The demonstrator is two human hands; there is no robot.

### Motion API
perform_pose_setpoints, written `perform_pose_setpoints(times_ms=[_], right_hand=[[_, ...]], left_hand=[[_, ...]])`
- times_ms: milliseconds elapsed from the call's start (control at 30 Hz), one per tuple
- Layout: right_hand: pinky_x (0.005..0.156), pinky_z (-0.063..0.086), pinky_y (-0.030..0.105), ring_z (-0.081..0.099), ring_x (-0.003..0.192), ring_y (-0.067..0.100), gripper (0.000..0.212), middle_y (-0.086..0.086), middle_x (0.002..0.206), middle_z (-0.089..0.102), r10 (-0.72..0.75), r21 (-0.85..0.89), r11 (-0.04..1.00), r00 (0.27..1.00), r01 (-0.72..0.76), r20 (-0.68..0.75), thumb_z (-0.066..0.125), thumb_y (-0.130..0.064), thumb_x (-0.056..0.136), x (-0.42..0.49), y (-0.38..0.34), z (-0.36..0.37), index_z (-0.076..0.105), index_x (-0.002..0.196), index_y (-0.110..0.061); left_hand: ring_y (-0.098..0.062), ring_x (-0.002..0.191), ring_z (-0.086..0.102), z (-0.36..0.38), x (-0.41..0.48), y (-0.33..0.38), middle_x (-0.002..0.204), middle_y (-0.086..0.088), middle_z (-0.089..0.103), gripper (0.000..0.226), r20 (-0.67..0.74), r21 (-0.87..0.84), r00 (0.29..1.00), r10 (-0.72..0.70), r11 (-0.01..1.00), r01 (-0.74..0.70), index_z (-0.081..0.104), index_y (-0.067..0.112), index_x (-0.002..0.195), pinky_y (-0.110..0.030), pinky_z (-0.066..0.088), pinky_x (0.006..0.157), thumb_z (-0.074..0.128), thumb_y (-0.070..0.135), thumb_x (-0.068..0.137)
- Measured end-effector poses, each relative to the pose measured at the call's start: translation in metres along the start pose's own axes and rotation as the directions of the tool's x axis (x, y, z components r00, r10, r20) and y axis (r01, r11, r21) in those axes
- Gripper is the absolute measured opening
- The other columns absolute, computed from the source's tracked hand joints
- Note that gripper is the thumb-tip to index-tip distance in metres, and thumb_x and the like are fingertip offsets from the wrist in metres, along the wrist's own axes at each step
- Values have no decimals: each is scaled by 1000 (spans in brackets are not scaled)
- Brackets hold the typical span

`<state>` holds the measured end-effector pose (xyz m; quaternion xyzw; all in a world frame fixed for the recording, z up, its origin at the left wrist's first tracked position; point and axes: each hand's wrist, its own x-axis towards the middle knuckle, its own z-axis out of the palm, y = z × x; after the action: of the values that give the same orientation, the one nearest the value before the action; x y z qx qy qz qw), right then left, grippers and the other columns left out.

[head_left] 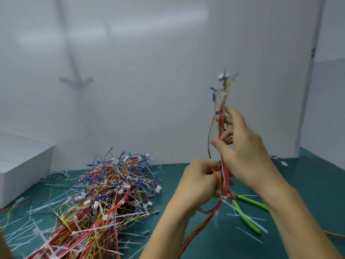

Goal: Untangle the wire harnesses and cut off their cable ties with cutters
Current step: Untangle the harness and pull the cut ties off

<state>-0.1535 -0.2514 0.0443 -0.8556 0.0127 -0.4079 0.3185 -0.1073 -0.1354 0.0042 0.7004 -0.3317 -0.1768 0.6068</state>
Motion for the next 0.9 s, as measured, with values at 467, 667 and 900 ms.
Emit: perform_pose_setpoints(times_ms=[467,667,900], right_hand=[[77,55,39,66,77,31,59,8,74,67,411,-363,893,810,-266,418,28,-60,100,-10,17,27,50,68,-15],[54,58,30,75,67,25,55,14,85,75,359,57,848,650,-527,670,49,-58,95,-12,4,25,61,103,-5],[57,59,28,74,69,24,15,12,84,75,326,486,633,776,-603,540,57,-9,98,-7,-2,22,60,113,-9]], left_hand=[[-9,52,60,-4,78,-15,79,-14,64,32,-460,-677,817,-349,733,-67,62,1,82,-18,51,53,37,-13,96],[-9,49,55,-22,106,3,78,-14,59,32,-540,-716,758,-365,672,-187,57,4,78,-12,38,38,36,-9,98],[-14,59,53,-37,117,52,79,-8,61,26,-478,-669,862,-168,705,-234,58,5,96,-18,42,44,36,-8,97]])
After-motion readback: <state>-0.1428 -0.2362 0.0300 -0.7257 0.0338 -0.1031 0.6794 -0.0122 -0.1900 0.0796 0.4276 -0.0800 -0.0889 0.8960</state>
